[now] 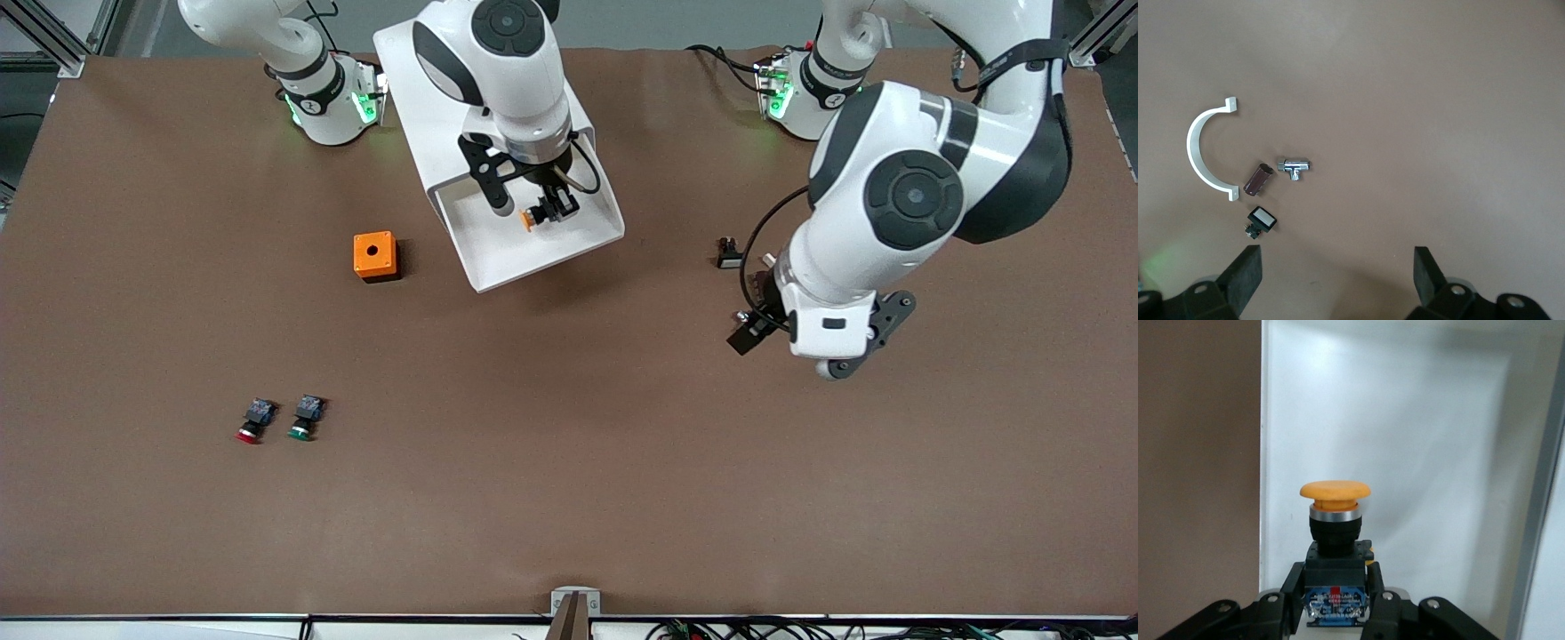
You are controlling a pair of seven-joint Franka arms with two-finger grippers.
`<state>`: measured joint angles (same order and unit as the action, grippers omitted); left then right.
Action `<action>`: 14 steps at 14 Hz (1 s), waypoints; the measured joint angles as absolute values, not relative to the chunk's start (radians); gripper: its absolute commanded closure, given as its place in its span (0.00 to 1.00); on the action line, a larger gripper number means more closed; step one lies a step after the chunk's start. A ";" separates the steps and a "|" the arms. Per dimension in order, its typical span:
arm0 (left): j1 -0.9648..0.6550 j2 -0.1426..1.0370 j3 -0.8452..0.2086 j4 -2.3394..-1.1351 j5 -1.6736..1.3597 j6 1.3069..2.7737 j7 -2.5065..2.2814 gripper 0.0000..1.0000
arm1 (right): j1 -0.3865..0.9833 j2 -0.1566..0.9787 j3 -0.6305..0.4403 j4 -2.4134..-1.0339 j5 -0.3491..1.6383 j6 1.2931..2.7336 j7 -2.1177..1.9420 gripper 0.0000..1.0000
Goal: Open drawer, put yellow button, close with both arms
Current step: 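Carry the yellow button into the open drawer with the right gripper, then lower the yellow button into the drawer and open the right gripper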
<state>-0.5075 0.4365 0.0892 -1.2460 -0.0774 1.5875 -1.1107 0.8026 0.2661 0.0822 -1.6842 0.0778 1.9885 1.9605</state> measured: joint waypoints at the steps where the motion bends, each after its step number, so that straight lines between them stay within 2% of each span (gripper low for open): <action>1: -0.508 0.435 0.080 -1.246 -0.075 1.588 -1.089 0.00 | 0.811 0.275 0.082 -1.684 0.078 1.993 1.971 1.00; 4: -0.508 0.417 0.067 -1.272 -0.074 1.613 -1.038 0.00 | 0.829 0.285 0.082 -1.684 0.078 1.993 1.995 1.00; 13: -0.508 0.373 -0.028 -1.489 -0.074 1.841 -0.920 0.00 | 0.852 0.316 0.081 -1.684 0.078 1.994 2.034 1.00; 14: -0.509 0.376 -0.038 -1.503 -0.074 1.872 -0.918 0.00 | 0.852 0.317 0.081 -1.684 0.078 1.994 2.034 0.38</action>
